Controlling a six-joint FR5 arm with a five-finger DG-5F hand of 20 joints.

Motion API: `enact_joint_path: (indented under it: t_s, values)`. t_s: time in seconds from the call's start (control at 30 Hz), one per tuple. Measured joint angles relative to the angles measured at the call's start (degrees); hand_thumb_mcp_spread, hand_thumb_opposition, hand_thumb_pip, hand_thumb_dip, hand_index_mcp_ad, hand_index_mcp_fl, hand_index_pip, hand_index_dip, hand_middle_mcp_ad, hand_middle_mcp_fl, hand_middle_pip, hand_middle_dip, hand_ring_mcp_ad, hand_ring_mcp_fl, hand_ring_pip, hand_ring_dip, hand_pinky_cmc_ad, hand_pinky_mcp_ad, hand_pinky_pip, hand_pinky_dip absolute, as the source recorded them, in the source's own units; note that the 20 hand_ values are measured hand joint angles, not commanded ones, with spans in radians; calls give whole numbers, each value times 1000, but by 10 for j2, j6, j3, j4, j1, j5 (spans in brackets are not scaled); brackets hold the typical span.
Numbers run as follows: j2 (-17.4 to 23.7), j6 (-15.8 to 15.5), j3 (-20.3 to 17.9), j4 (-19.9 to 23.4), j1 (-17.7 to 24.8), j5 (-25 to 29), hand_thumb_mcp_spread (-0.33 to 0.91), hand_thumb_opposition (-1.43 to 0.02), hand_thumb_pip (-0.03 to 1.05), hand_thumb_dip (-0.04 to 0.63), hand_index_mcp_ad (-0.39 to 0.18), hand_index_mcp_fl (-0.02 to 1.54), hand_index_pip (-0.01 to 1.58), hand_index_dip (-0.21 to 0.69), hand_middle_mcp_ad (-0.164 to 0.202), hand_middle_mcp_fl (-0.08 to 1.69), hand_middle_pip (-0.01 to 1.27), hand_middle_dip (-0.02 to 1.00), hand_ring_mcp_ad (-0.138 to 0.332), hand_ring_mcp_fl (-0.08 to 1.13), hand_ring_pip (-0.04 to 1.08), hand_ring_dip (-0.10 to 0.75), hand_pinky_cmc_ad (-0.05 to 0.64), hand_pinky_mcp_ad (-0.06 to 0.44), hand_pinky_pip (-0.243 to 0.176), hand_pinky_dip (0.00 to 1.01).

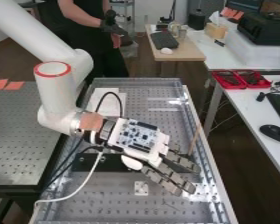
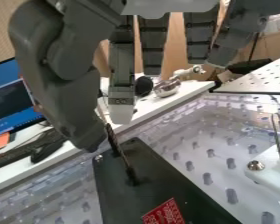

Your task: Grab the drill bit and place it in the clear container

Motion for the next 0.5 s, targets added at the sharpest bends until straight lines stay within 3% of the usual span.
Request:
enact_joint_path:
  t_s: [0.5]
  values:
    - [-8, -26, 11, -5, -4, -7, 429, -925, 648, 302, -24, 291, 1464, 215, 63, 154, 141, 175, 264, 31, 106, -7, 278, 220, -93, 188]
